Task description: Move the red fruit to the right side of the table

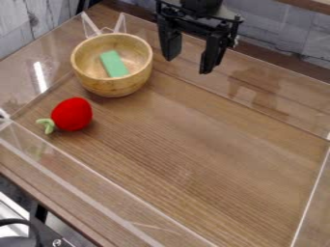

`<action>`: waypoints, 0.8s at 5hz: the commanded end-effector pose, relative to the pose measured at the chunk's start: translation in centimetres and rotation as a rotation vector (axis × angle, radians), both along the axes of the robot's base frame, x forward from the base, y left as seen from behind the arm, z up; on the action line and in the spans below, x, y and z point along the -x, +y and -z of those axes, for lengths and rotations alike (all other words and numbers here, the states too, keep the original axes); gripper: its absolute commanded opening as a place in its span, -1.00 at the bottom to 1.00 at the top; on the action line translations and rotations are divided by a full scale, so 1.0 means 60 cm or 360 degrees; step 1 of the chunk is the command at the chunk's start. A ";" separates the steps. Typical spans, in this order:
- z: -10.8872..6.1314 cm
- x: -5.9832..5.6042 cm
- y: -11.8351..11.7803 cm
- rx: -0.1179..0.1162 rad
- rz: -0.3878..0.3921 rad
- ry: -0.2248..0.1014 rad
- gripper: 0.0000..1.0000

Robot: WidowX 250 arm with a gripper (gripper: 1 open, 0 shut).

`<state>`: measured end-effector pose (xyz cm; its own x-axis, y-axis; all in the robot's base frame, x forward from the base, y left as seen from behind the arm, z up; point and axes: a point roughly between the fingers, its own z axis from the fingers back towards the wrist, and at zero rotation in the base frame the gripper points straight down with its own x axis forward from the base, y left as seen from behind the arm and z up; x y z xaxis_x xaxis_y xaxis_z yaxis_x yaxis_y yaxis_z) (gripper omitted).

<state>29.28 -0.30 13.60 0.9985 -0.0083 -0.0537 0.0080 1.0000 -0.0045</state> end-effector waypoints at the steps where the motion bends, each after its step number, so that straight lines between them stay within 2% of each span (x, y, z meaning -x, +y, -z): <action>1: 0.014 0.014 0.012 0.0004 0.0023 0.0035 1.00; 2: 0.025 0.053 0.067 -0.0005 0.0083 0.0031 1.00; 3: 0.029 0.090 0.130 -0.0020 0.0134 -0.0032 1.00; 4: 0.038 0.115 0.187 -0.0054 0.0141 -0.0071 1.00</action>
<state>22.07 10.88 10.10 0.9950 -0.0831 -0.0559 0.0833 0.9965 0.0023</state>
